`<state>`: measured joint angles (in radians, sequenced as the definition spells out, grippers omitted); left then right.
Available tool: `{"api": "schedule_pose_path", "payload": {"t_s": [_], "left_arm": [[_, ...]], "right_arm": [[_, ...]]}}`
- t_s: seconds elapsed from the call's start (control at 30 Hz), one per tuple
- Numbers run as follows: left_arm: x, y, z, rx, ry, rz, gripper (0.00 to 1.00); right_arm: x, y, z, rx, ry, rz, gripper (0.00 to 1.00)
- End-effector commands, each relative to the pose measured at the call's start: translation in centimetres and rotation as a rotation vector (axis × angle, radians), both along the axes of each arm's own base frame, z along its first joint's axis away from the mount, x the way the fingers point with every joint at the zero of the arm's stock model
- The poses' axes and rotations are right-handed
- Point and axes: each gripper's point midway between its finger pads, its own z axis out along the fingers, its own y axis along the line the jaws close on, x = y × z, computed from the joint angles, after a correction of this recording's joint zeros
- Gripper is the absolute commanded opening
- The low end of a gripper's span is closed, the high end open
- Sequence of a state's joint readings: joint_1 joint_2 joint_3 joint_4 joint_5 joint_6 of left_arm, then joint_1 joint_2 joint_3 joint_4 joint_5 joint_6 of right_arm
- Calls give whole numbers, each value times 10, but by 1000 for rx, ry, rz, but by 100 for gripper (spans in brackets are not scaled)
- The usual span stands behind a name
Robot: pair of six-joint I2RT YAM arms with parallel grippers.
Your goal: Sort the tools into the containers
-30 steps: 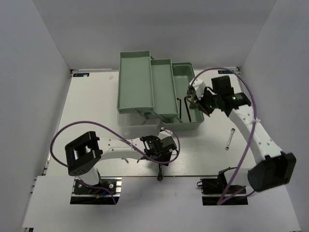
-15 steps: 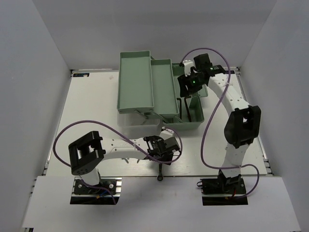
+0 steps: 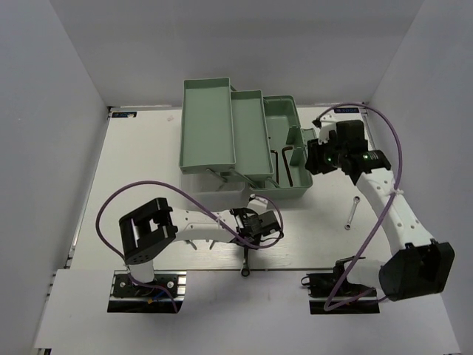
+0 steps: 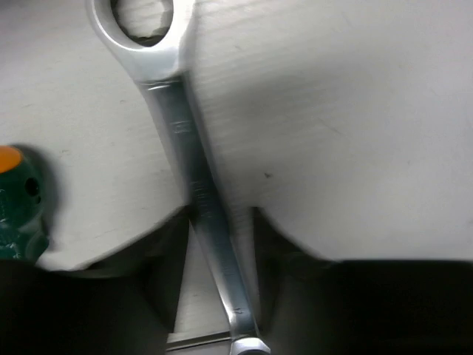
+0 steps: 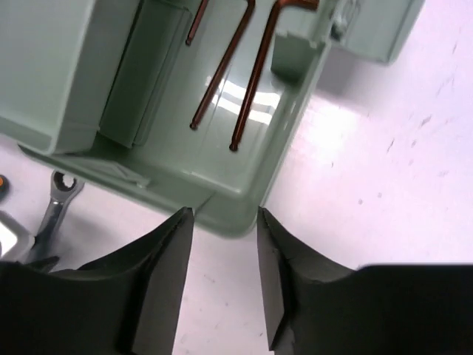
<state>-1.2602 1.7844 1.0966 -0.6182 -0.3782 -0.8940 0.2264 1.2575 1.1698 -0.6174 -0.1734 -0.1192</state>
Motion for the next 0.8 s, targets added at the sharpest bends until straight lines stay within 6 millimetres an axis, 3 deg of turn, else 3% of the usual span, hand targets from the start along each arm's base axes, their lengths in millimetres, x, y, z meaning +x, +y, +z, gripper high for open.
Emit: {"api": "schedule_pose_path", "payload": {"t_s": [0.0,0.13,0.23,0.27,0.3,0.33,0.43,0.47,0.5,0.53,0.57,0.6,0.67,0.77], "left_arm": [[-1,5,-22,55,20,20,33],[-6,-1,-25,56,42,5,4],[-8,-7,-12,31,31,-17,0],[-3,-18,6,-11,8,-45,0],[-7,-26,15,-40,8,-60,0],[-7,-32,24,-54,1,-102,0],[-11,-61,74,-183,-44,-226,0],[-9,-67,92,-218,-68,-243,0],[-7,-72,107,-252,-92,-260,0],[-5,-75,120,-272,-115,-283,0],[5,-76,148,-328,-152,-273,0],[11,-75,161,-339,-193,-264,0],[27,-72,194,-352,-278,-245,0],[56,-70,242,-372,-396,-216,0]], "right_arm": [[-2,-8,8,46,-48,-64,43],[-13,-23,10,38,-60,-104,42],[-20,-39,2,-1,-52,-136,50],[-23,-48,-3,-28,-41,-157,73],[-24,-51,-7,-44,-33,-161,85],[-25,-58,-11,-64,-22,-180,91],[-28,-96,-27,-150,29,-323,91],[-29,-106,-35,-180,42,-365,89],[-29,-110,-40,-175,55,-392,74],[-29,-125,-43,-162,66,-451,67],[-33,-127,-53,-153,93,-454,58],[-33,-129,-58,-140,101,-468,39],[-37,-138,-68,-112,130,-515,22],[-40,-143,-77,-60,152,-536,16]]}}
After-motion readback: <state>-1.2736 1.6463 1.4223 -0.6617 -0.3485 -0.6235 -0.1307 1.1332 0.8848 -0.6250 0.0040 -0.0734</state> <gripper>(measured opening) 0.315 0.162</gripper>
